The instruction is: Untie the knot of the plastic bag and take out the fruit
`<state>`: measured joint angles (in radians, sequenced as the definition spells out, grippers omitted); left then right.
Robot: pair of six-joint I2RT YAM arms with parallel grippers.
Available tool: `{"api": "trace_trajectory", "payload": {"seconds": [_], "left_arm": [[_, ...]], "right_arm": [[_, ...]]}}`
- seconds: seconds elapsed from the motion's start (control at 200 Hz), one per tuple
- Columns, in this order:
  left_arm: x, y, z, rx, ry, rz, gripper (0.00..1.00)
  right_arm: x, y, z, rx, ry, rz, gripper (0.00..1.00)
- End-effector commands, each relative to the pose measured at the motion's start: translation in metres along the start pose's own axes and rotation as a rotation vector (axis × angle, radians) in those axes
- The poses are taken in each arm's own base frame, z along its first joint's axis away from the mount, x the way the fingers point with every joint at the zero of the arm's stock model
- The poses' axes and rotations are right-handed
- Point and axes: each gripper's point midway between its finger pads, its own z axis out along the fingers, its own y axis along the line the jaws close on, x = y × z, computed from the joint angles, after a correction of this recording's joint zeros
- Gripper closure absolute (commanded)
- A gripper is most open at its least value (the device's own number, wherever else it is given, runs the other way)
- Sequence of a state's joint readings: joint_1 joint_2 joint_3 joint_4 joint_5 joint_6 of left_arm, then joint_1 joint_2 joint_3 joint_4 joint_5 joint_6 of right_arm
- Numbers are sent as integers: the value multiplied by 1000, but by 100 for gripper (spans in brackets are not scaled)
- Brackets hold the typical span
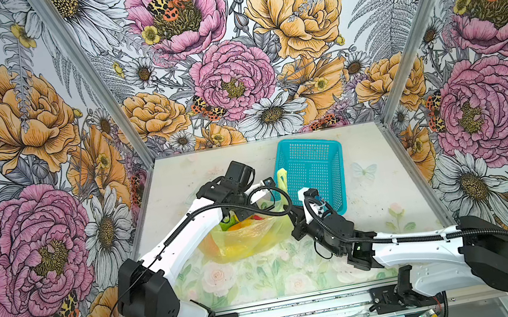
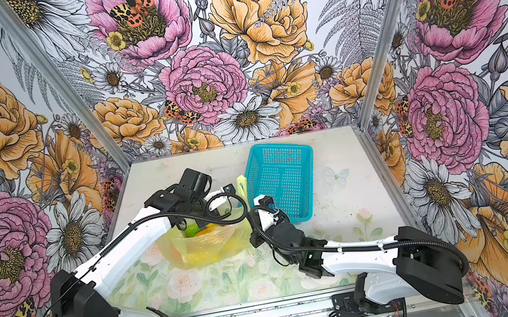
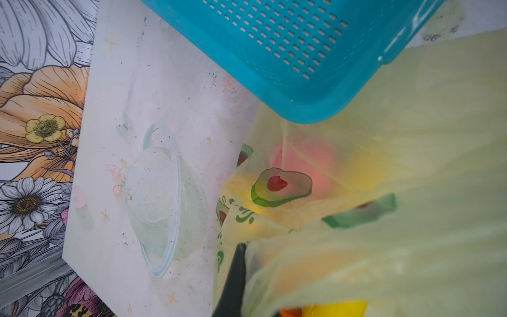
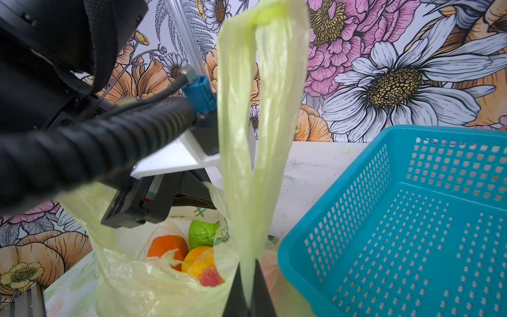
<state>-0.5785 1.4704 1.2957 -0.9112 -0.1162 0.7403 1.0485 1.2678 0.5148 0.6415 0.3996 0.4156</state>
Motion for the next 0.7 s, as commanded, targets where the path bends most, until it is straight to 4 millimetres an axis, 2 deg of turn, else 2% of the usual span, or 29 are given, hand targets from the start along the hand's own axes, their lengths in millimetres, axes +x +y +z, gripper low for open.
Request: {"api": "trace_trajectory", "payload": {"seconds": [0.0, 0.135, 0.24, 0.435, 0.696], "left_arm": [[-7, 41, -17, -177, 1, -33, 100], [-18, 72, -33, -304, -10, -64, 100], [-26, 102, -46, -412, -22, -104, 100], [-47, 147, -81, -523, -102, -210, 100], [-57, 179, -123, -675, -119, -280, 100]], "right_arm": [[-10, 1, -3, -6, -33, 24, 79], [-9, 1, -4, -9, -36, 22, 44], [-10, 1, -7, -18, -42, 18, 29], [-13, -2, -11, -3, -51, 8, 17], [-15, -2, -12, -6, -60, -15, 13]]}}
